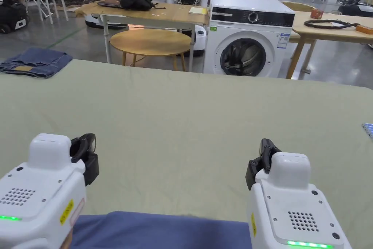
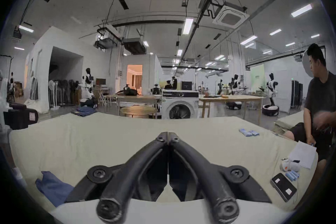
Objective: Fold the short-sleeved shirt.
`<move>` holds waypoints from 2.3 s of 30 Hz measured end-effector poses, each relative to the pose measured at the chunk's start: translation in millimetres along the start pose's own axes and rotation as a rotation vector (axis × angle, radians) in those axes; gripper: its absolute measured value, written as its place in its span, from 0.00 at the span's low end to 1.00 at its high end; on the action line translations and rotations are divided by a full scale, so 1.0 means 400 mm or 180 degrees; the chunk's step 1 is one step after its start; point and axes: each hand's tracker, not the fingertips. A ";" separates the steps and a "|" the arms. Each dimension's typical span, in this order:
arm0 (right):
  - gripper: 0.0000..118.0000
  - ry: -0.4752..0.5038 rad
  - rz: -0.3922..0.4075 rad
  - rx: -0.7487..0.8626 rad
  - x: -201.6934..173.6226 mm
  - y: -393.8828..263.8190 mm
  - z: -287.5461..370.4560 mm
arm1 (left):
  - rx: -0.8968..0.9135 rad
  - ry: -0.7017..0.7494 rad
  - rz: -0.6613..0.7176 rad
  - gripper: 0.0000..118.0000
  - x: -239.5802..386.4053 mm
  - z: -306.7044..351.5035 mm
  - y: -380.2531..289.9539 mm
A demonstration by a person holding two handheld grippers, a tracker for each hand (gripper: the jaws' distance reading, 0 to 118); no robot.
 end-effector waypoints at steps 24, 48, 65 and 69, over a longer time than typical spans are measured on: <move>0.00 0.0111 -0.0017 -0.0441 0.029 -0.076 -0.027 | -0.2732 -0.1540 0.2510 0.53 -0.478 -0.122 -0.364; 0.00 0.0109 -0.0042 -0.0566 0.036 -0.083 -0.045 | -0.2430 -0.1687 0.2406 0.01 -0.378 -0.139 -0.287; 0.00 0.0195 -0.0022 -0.0504 0.028 -0.071 -0.053 | -0.2263 -0.0879 0.2008 0.01 -0.481 -0.012 -0.055; 0.00 0.0220 -0.0047 -0.0512 0.025 -0.074 -0.052 | -0.2224 -0.1252 0.2153 0.01 -0.393 -0.015 -0.034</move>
